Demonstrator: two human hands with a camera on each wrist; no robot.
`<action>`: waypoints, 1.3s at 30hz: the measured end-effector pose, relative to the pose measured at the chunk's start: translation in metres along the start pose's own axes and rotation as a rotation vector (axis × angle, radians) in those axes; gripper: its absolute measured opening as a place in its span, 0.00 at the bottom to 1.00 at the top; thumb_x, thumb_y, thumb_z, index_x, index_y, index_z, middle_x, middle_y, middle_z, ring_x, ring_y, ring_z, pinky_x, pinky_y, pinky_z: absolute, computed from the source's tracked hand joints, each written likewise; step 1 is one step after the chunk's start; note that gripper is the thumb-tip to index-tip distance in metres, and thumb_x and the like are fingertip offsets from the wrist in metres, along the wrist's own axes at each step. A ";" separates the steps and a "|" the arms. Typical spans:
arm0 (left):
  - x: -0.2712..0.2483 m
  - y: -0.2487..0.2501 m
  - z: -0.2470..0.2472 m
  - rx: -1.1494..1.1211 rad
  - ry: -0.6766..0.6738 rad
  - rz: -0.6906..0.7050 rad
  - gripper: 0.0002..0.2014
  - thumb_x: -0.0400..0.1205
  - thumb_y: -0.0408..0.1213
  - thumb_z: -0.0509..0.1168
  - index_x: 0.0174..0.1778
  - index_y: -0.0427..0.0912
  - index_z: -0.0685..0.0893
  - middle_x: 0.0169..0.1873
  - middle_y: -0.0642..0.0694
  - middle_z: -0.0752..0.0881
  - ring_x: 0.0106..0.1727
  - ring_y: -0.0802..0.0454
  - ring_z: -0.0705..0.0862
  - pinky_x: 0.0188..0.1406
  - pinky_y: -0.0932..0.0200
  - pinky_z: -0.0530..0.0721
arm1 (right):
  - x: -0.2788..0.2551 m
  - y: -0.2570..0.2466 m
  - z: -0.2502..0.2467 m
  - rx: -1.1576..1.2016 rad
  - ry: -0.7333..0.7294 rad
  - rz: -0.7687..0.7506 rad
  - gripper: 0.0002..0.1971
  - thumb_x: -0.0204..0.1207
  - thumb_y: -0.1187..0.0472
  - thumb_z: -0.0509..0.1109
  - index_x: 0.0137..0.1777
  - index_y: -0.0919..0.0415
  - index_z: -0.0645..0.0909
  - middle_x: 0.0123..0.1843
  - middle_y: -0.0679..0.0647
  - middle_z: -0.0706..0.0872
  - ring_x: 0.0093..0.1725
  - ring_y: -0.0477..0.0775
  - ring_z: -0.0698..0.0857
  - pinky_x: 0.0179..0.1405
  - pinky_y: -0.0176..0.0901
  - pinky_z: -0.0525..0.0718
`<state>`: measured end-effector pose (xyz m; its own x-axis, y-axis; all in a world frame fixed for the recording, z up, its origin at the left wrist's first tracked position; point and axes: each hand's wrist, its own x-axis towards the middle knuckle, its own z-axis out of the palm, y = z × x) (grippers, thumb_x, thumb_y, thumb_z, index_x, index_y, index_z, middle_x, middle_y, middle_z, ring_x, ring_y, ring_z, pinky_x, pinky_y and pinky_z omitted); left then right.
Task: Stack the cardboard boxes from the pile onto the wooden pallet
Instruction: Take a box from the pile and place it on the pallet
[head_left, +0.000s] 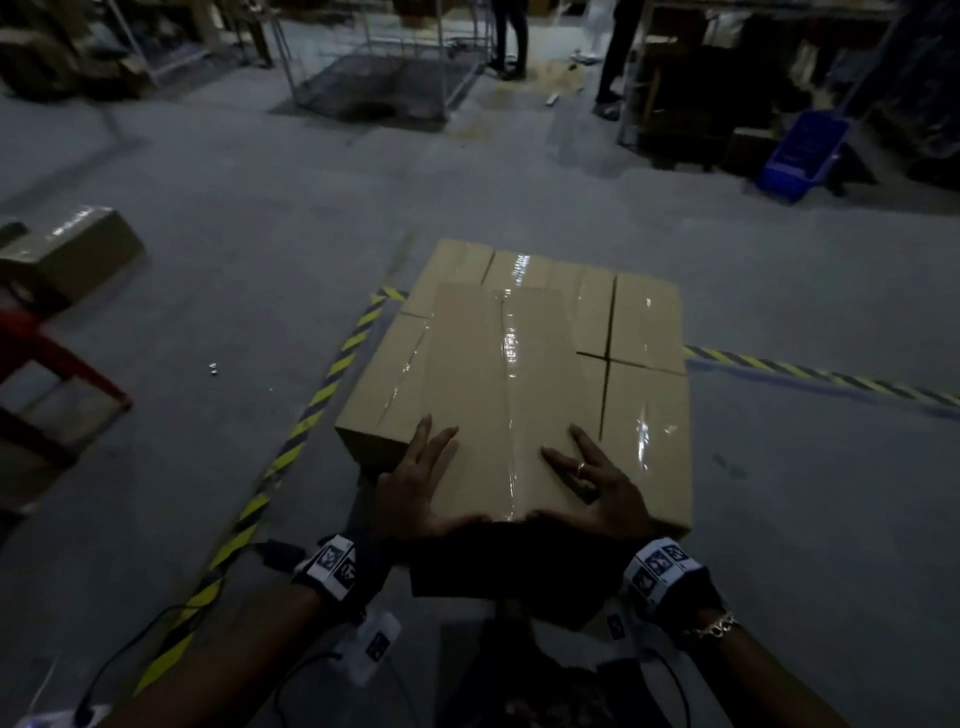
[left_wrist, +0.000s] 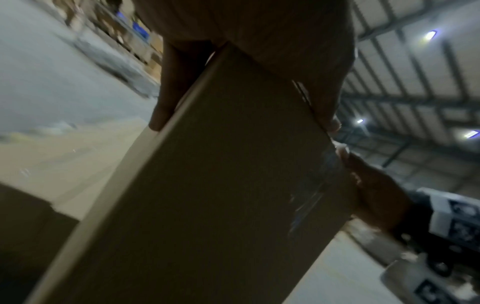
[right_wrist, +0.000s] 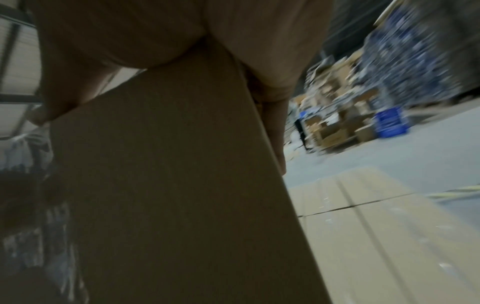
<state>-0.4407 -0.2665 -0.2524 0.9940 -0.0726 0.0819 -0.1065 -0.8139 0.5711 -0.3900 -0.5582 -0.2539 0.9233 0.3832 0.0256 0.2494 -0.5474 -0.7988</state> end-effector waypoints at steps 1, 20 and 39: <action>0.015 -0.008 -0.003 0.009 0.002 -0.020 0.61 0.57 0.88 0.60 0.86 0.63 0.59 0.89 0.57 0.48 0.81 0.44 0.72 0.57 0.35 0.87 | 0.021 0.002 0.002 -0.007 -0.006 -0.007 0.47 0.48 0.18 0.78 0.73 0.26 0.76 0.87 0.28 0.55 0.78 0.41 0.74 0.71 0.45 0.83; 0.213 -0.128 -0.076 0.067 0.168 -0.048 0.55 0.63 0.78 0.71 0.84 0.55 0.69 0.87 0.51 0.62 0.83 0.55 0.67 0.62 0.47 0.86 | 0.298 -0.016 0.027 -0.006 -0.118 -0.084 0.47 0.51 0.18 0.77 0.74 0.26 0.75 0.86 0.24 0.53 0.73 0.37 0.77 0.65 0.40 0.85; 0.407 -0.338 -0.183 -0.047 -0.027 0.205 0.55 0.67 0.82 0.66 0.84 0.49 0.68 0.86 0.51 0.64 0.87 0.57 0.58 0.74 0.54 0.77 | 0.498 -0.094 0.134 -0.106 0.061 0.110 0.48 0.51 0.18 0.77 0.75 0.25 0.72 0.86 0.25 0.52 0.78 0.42 0.71 0.73 0.59 0.81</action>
<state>-0.0048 0.0844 -0.2622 0.9516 -0.2501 0.1785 -0.3070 -0.7526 0.5826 0.0073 -0.2157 -0.2466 0.9620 0.2724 -0.0191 0.1724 -0.6603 -0.7310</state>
